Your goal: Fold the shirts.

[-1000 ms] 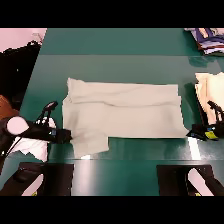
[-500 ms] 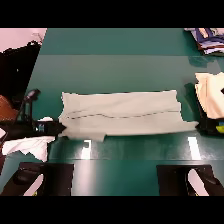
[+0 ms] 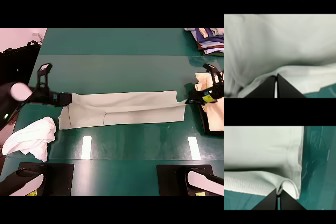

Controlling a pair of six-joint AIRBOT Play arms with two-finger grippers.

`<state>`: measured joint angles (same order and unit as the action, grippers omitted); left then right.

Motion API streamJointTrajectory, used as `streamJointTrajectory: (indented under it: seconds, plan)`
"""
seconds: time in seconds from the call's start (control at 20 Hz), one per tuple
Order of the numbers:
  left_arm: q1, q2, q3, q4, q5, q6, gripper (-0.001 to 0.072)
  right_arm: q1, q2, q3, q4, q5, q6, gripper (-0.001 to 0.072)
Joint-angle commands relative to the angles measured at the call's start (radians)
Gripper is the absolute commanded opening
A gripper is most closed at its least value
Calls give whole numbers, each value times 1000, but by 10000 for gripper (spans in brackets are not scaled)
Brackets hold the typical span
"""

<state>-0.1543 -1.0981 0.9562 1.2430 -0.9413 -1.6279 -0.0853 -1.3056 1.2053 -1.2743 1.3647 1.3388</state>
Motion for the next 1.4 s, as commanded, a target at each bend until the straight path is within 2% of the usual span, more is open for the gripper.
streamJointTrajectory:
  seconds: [0.0, 0.15, 0.2, 0.25, 0.3, 0.35, 0.5, 0.55, 0.6, 0.65, 0.75, 0.8, 0.85, 1.2, 1.25, 1.35]
  plan:
    - [0, -202, 140, 6, 45, 13, 25, 12, -133, 121, 18, 6, 6, 18]
    - [0, -244, 190, 7, 72, 13, 26, -3, -193, 196, 64, -5, -1, 36]
    - [0, -244, 198, 7, 75, 13, 32, -7, -211, 217, 92, -4, -20, 217]
    - [0, -244, 207, 7, 73, 13, 276, -22, -228, 240, 108, -3, -23, 412]
    - [0, -244, 219, 7, 60, 13, 566, -31, -240, 254, 115, 5, -23, 447]
    - [0, -243, 235, 9, 39, 13, 660, -46, -245, 257, 120, 12, -25, 448]
    - [0, -243, 296, 13, -45, 13, 657, -112, -245, 228, 130, 41, -68, 448]
    - [0, -243, 311, 5, -71, 13, 515, -137, -245, 201, 141, 54, -90, 448]
    - [0, -242, 315, -4, -82, 13, 202, -164, -245, 164, 175, 52, -112, 448]
    - [0, -242, 315, -16, -85, 16, 22, -188, -245, 126, 217, 42, -130, 449]
    - [0, -242, 314, -48, -85, 43, 25, -226, -247, 49, 295, 9, -187, 484]
    - [0, -242, 314, -63, -85, 43, 25, -232, -258, 21, 316, 8, -207, 560]
    - [0, -243, 314, -83, -84, 52, 25, -235, -277, 7, 315, 16, -207, 585]
    - [-49, -259, 307, -131, -77, 66, 25, -177, -397, -6, 315, 36, -207, 570]
    - [-82, -272, 308, -131, -57, 66, 24, -162, -397, -6, 315, 34, -208, 501]
    - [-155, -320, 321, -143, 3, 65, 24, -137, -397, 0, 315, 31, -229, 179]
